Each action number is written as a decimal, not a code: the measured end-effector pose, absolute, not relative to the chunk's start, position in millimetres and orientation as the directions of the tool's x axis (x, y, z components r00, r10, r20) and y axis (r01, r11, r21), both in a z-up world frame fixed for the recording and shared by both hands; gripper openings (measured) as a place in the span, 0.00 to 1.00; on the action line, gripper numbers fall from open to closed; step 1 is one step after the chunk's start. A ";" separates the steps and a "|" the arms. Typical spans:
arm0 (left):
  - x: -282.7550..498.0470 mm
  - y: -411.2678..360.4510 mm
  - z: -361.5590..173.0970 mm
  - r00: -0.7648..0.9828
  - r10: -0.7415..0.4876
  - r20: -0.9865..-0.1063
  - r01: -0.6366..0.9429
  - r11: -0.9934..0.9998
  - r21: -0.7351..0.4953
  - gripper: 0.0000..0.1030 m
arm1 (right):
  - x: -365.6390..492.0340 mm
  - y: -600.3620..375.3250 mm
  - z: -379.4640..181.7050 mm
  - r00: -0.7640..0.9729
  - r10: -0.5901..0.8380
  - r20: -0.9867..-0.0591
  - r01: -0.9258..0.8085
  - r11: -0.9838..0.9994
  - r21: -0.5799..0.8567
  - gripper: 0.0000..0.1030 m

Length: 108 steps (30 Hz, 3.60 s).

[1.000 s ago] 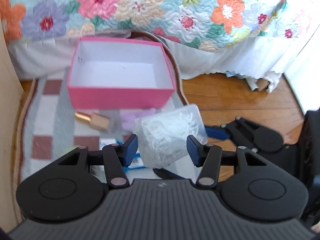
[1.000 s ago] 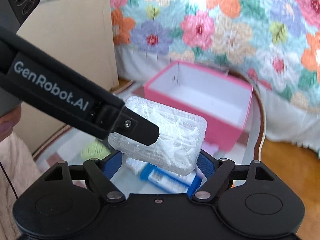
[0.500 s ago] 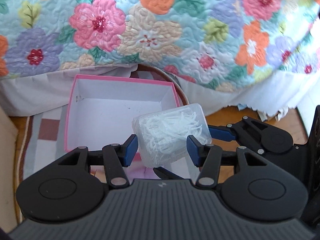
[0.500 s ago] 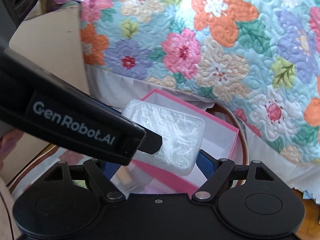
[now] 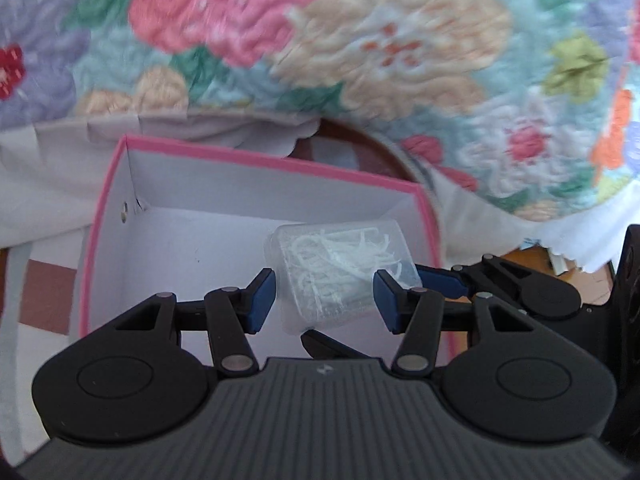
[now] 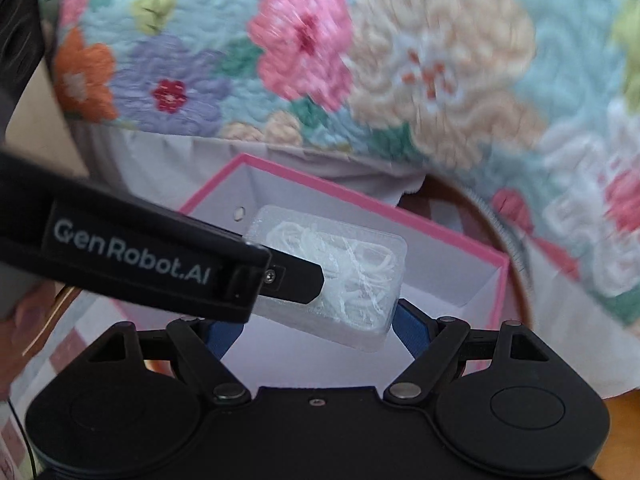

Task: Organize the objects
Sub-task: 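Carry the floss-pick box with the left tool into the pink box, then open the left tool to release the box and withdraw, then lower the left tool onto the green yarn skein and grasp it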

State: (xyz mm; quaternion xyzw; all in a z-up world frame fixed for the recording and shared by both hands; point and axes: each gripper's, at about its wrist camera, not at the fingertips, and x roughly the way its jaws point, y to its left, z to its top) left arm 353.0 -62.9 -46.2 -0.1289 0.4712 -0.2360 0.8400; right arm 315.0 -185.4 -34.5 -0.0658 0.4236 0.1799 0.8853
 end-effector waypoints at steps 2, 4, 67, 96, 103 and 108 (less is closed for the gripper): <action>364.7 -67.4 -61.4 0.435 -0.504 -0.746 0.263 0.864 -0.430 0.50 | 325.3 -185.2 -51.5 0.564 0.254 -0.786 -0.358 0.933 0.044 0.81; 375.1 -71.0 -71.8 0.426 -0.497 -0.756 0.252 0.868 -0.428 0.50 | 334.6 -184.2 -64.0 0.555 0.239 -0.797 -0.348 0.937 0.038 0.81; 357.3 -86.1 -82.1 0.330 -0.456 -0.826 0.158 0.890 -0.429 0.55 | 296.3 -225.8 -70.5 0.539 0.262 -0.801 -0.258 0.956 0.139 0.36; 146.1 69.6 82.7 0.411 -0.244 -0.878 0.082 0.970 -0.231 0.79 | 124.2 -173.2 86.8 0.427 0.414 -0.804 -0.458 0.866 0.202 0.67; 112.0 57.3 77.6 0.414 -0.182 -0.892 0.149 0.980 -0.130 0.86 | 91.8 -148.3 88.6 0.323 0.456 -0.829 -0.507 0.823 0.255 0.70; 97.8 46.0 59.3 0.389 -0.218 -0.895 0.209 0.967 -0.145 0.91 | 75.9 -131.3 76.3 0.266 0.480 -0.836 -0.539 0.793 0.284 0.81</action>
